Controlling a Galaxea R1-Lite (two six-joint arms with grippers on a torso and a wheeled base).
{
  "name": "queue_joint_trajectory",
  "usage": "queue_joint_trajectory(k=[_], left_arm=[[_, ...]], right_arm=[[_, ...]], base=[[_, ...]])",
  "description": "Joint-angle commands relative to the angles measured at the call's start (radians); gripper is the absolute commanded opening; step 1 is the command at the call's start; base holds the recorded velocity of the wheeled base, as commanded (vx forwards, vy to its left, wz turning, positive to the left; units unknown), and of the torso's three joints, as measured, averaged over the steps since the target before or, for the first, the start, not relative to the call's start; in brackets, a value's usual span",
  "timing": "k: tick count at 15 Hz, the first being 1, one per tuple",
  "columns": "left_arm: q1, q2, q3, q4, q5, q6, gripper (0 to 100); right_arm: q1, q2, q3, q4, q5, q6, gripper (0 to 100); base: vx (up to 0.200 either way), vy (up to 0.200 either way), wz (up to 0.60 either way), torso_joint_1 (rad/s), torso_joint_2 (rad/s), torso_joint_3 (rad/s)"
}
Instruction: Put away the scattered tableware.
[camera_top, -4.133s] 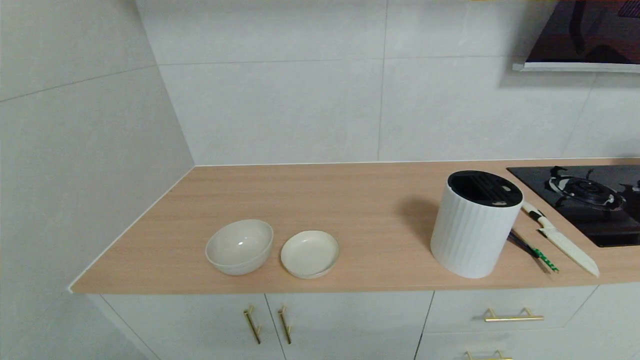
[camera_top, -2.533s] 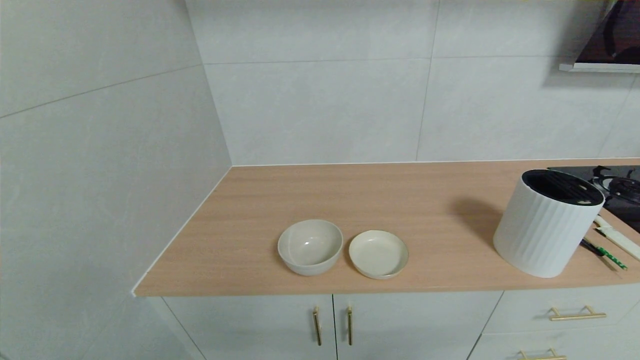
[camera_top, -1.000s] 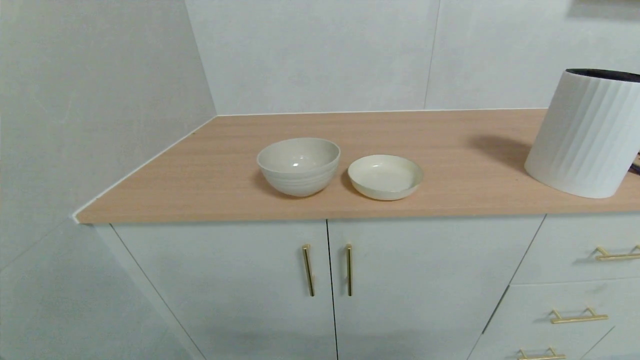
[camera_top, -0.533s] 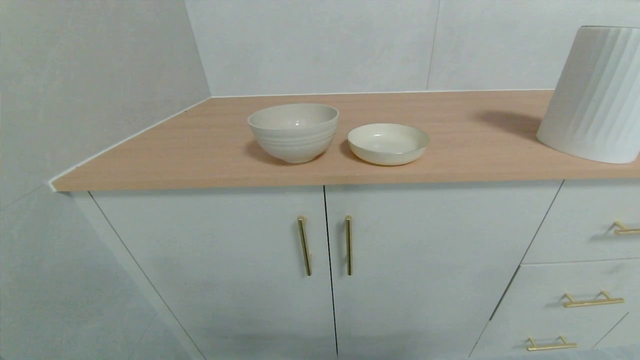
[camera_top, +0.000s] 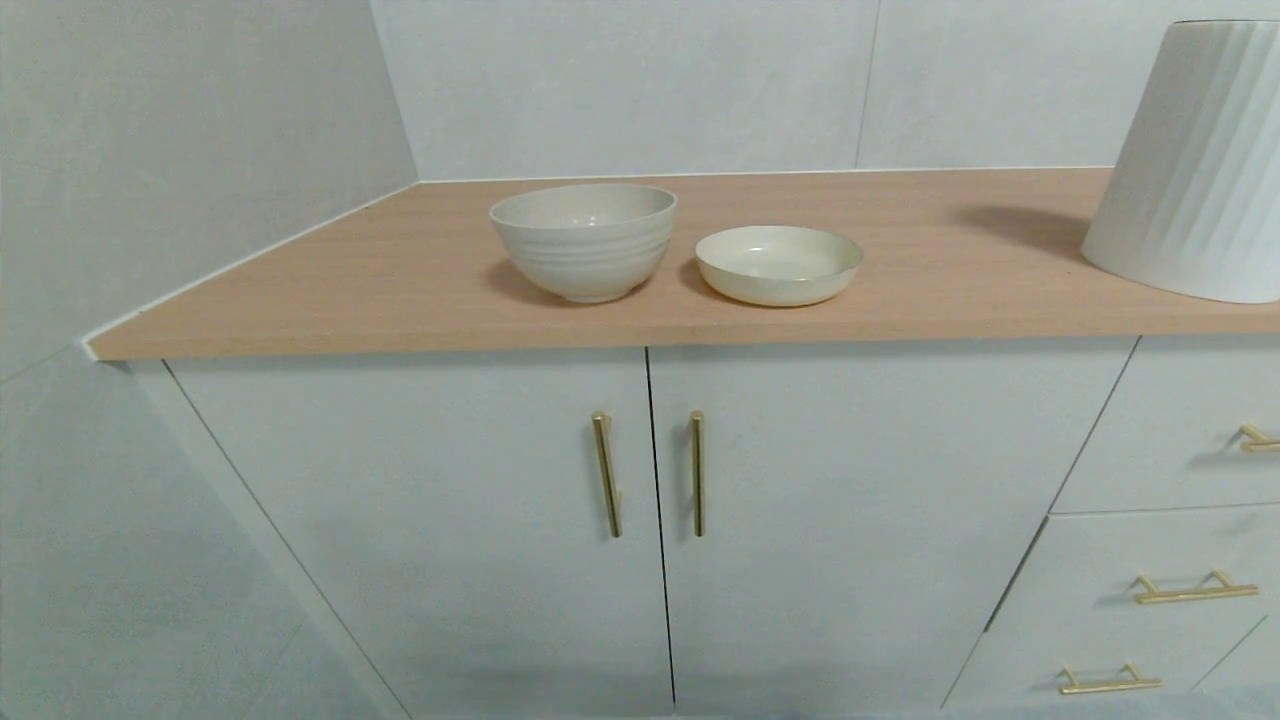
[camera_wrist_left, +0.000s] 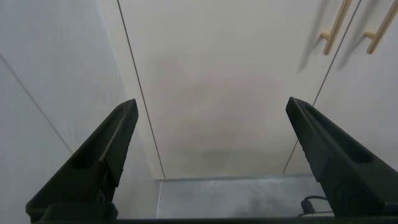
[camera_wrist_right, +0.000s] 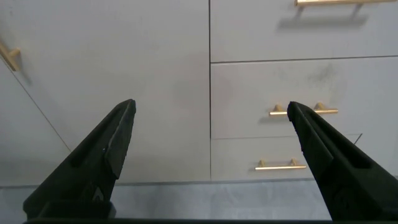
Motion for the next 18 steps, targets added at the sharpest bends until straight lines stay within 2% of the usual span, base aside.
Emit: queue_joint_trajectory(k=[1,4,12,13,14,15,18], left_arm=[[0.0,0.0,0.0,0.0,0.0,0.0,100],[0.0,0.0,0.0,0.0,0.0,-0.002,100],[0.0,0.0,-0.001,0.0,0.0,0.0,100],[0.002,0.0,0.0,0.0,0.0,0.0,100],[0.0,0.0,-0.001,0.0,0.0,0.0,100],[0.0,0.0,-0.001,0.0,0.0,0.0,100],[0.0,0.0,-0.001,0.0,0.0,0.0,100]], right_arm=[[0.0,0.001,0.0,0.0,0.0,0.002,100],[0.0,0.001,0.0,-0.001,0.0,0.0,100],[0.0,0.001,0.0,-0.001,0.002,-0.005,100],[0.0,0.001,-0.005,-0.009,0.002,-0.003,100],[0.0,0.001,-0.038,-0.073,0.014,0.005,100],[0.0,0.003,-0.074,-0.098,0.066,0.009,100],[0.0,0.086,-0.115,0.054,0.219,0.017,100]], base=[[-0.2,0.0,0.0,-0.002,0.01,0.007],[-0.2,0.0,0.0,0.001,0.01,0.004],[0.0,0.0,0.0,0.0,0.0,0.0],[0.0,0.0,0.0,0.0,0.0,0.0],[0.0,0.0,0.0,0.0,0.0,0.0],[0.0,0.0,0.0,0.0,0.0,0.0],[0.0,0.0,0.0,0.0,0.0,0.0]])
